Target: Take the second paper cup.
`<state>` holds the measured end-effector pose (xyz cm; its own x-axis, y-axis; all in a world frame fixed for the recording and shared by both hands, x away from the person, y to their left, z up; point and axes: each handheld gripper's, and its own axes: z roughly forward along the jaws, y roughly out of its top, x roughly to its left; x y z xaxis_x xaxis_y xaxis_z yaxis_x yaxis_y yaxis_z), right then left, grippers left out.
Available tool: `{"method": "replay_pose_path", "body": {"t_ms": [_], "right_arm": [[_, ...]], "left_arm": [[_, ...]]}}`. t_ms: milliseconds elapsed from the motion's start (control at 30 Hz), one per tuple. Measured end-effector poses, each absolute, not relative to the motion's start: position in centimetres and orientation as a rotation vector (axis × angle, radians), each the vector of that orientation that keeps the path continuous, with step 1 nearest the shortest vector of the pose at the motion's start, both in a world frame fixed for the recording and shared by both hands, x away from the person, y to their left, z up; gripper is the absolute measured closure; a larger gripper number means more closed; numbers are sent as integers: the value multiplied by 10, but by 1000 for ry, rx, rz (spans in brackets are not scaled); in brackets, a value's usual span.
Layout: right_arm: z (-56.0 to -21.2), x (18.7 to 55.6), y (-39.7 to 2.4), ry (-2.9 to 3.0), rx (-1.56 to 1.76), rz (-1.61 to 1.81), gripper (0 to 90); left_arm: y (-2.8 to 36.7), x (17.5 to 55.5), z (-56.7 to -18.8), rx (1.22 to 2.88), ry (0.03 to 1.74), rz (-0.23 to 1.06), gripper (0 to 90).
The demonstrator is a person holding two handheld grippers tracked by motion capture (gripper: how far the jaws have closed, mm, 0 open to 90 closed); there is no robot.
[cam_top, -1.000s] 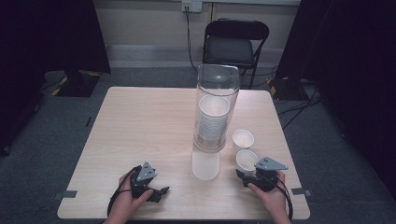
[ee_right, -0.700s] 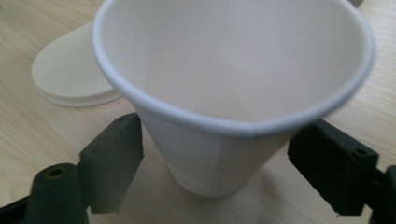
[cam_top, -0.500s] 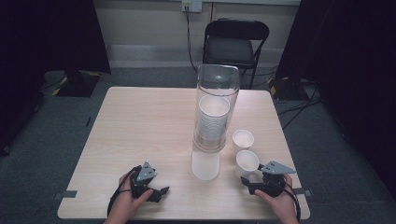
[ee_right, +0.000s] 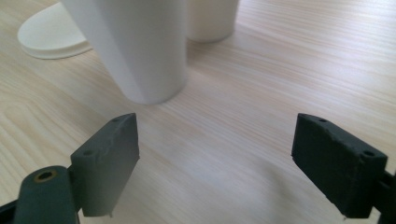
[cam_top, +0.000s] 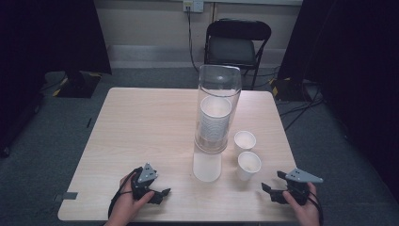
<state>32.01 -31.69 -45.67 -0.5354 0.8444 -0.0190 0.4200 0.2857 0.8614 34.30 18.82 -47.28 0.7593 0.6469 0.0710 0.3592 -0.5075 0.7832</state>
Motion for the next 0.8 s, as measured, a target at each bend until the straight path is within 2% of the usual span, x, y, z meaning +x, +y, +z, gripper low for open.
{"method": "replay_pose_path", "body": {"t_ms": [200, 800], "right_arm": [[-462, 317, -335, 2084, 1164, 1102, 147], [-465, 318, -342, 2157, 1163, 994, 140]], "left_arm": [[188, 343, -473, 2150, 750, 457, 125], [188, 343, -473, 2150, 750, 458, 124]]}}
